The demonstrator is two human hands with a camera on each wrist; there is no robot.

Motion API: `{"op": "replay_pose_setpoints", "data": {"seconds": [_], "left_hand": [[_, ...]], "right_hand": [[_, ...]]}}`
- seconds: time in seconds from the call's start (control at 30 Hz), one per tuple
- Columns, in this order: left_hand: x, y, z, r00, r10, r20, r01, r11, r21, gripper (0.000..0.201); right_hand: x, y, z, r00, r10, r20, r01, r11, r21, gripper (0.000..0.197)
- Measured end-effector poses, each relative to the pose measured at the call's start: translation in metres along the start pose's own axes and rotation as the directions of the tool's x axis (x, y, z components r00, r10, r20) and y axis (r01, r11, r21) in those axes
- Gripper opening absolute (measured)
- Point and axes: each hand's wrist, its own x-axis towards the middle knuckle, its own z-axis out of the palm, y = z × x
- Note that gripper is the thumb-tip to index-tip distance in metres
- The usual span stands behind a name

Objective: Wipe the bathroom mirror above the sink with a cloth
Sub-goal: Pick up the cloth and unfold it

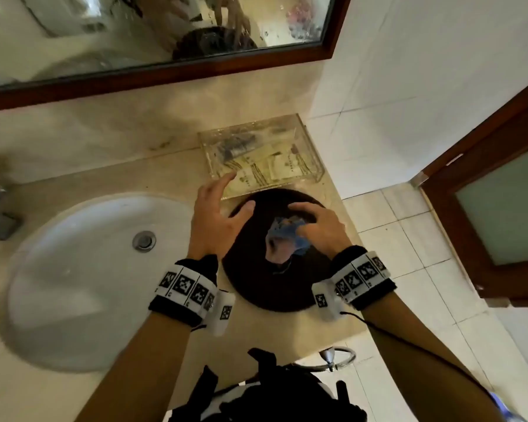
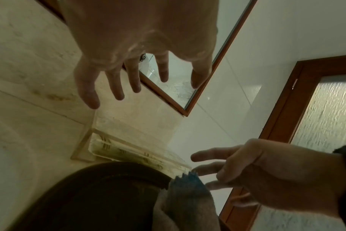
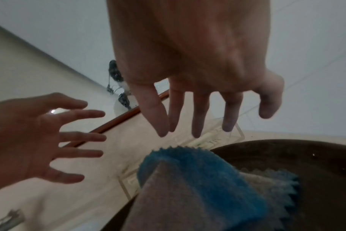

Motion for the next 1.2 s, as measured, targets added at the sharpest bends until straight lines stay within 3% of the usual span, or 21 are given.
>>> {"op": "replay_pose_setpoints", "data": {"seconds": [0.13, 0.33, 0.53, 0.67, 0.93, 1.2], "left_hand": [[-0.002, -0.003, 0.007, 0.998, -0.04, 0.045, 0.039, 0.999, 0.021, 0.054], [-0.002, -0.006, 0.011, 0.997, -0.041, 0.058, 0.038, 0.997, 0.061, 0.053], [-0.003, -0.005, 0.004, 1.0, -0.015, 0.015, 0.014, 0.997, 0.072, 0.046], [-0.006, -0.003, -0.004, 1.0, 0.006, 0.02, -0.008, 0.998, 0.069, 0.045], [-0.007, 0.009, -0.026, 0.998, 0.069, -0.006, -0.069, 0.995, 0.07, 0.056], [-0.003, 0.035, -0.065, 0.985, 0.172, -0.011, -0.172, 0.985, 0.011, 0.054]], "right_hand": [[0.01, 0.007, 0.001, 0.99, 0.072, 0.119, -0.043, 0.973, -0.228, 0.055], [0.021, 0.01, 0.001, 0.988, 0.073, 0.139, -0.003, 0.895, -0.447, 0.021], [0.014, -0.008, -0.007, 0.989, -0.003, 0.149, 0.06, 0.923, -0.38, 0.012], [0.012, -0.026, -0.013, 0.974, -0.044, 0.221, 0.116, 0.939, -0.323, 0.003], [-0.001, -0.073, -0.024, 0.944, -0.26, 0.202, 0.289, 0.949, -0.127, 0.015], [-0.021, -0.144, -0.039, 0.837, -0.492, 0.237, 0.52, 0.851, -0.069, 0.003]]}}
